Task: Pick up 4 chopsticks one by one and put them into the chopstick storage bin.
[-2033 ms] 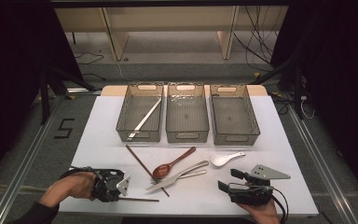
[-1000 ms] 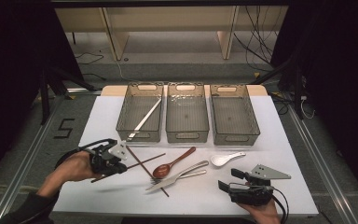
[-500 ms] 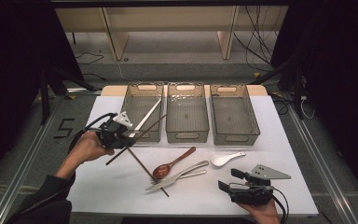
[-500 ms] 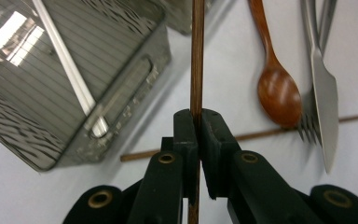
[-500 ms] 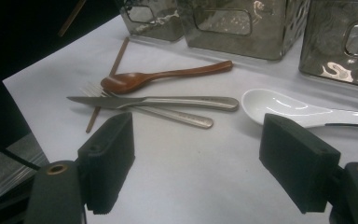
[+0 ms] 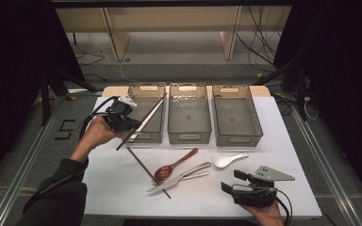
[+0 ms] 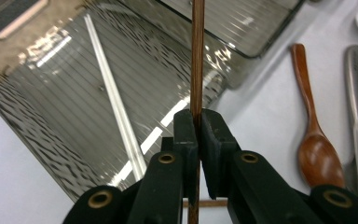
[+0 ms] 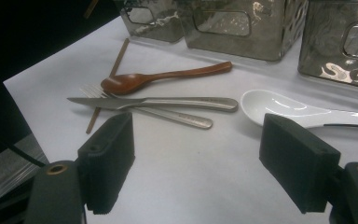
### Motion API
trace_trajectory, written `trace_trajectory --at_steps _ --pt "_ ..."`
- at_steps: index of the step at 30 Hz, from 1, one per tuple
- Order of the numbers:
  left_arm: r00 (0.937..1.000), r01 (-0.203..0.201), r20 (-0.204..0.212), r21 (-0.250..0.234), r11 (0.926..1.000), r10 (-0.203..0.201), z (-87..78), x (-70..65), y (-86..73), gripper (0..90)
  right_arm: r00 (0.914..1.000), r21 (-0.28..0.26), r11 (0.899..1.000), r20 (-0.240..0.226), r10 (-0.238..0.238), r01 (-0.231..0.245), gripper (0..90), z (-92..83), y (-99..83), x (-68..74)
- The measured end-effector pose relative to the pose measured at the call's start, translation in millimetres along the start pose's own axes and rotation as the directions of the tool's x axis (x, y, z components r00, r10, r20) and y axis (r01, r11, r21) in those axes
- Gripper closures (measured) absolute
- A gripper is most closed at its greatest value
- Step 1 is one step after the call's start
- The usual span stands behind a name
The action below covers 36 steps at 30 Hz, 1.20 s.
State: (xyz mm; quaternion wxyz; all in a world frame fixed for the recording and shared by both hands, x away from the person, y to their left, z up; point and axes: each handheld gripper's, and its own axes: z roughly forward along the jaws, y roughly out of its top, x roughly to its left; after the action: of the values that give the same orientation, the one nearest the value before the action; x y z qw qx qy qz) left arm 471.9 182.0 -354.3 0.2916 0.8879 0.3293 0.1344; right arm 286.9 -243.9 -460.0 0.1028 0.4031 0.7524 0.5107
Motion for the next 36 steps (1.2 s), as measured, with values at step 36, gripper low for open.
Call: trace_trajectory --at_steps 36 --pt "0.9827 0.116 -0.129 -0.131 0.9846 -0.133 43.2 47.1 29.0 84.7 1.0 0.004 1.0 -0.007 0.0 0.0 27.1 0.2 -0.8 -0.7"
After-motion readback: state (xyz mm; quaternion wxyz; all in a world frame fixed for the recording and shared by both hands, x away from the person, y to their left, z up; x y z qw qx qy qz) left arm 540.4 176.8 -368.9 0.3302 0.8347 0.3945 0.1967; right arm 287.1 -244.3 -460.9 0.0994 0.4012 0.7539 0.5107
